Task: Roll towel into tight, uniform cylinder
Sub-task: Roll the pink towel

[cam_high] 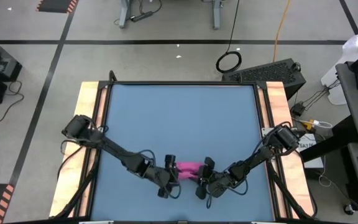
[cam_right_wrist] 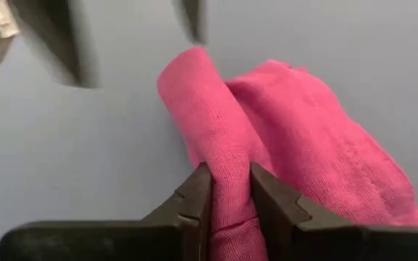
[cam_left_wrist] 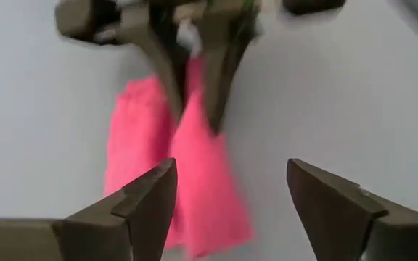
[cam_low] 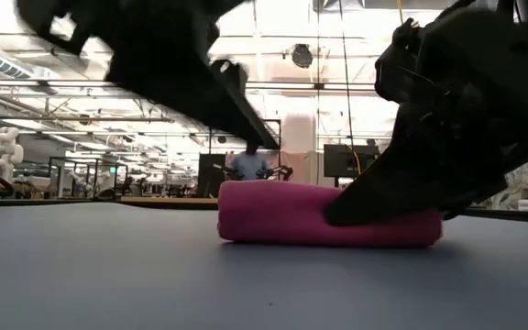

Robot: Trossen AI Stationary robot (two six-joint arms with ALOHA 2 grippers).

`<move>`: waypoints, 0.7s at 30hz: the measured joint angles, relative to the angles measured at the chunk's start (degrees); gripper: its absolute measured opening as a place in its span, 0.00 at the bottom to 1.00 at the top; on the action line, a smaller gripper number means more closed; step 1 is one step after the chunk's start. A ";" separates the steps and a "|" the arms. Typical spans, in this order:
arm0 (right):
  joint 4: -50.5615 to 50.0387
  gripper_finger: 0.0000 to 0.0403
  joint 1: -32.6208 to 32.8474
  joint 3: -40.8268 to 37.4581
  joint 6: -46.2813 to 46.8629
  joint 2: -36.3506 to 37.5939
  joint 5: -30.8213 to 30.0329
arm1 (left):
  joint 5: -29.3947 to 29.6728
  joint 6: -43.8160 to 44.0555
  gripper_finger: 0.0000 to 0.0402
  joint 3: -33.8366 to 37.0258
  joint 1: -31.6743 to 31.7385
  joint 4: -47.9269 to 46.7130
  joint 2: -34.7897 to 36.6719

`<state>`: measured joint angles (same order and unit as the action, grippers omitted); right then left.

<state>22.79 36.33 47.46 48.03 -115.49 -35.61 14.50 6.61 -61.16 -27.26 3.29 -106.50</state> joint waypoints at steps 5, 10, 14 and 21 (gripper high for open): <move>0.36 0.16 -0.32 -0.08 1.50 1.04 3.52 | 5.98 0.40 0.66 -0.03 -1.40 1.89 -3.83; 0.59 0.17 -0.30 -0.07 2.41 1.50 4.09 | 5.99 1.43 0.61 -0.05 -1.39 2.43 -6.57; 0.87 0.17 -0.41 -0.09 3.39 1.50 4.26 | 5.99 3.43 0.51 -0.07 -1.39 3.02 -7.55; 0.97 0.17 -0.35 -0.09 1.99 1.52 4.20 | 5.40 4.53 0.19 -0.07 -1.69 3.82 -7.65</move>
<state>23.76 35.98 47.37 50.01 -113.97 -31.42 19.90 11.15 -61.23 -28.95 7.11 -114.15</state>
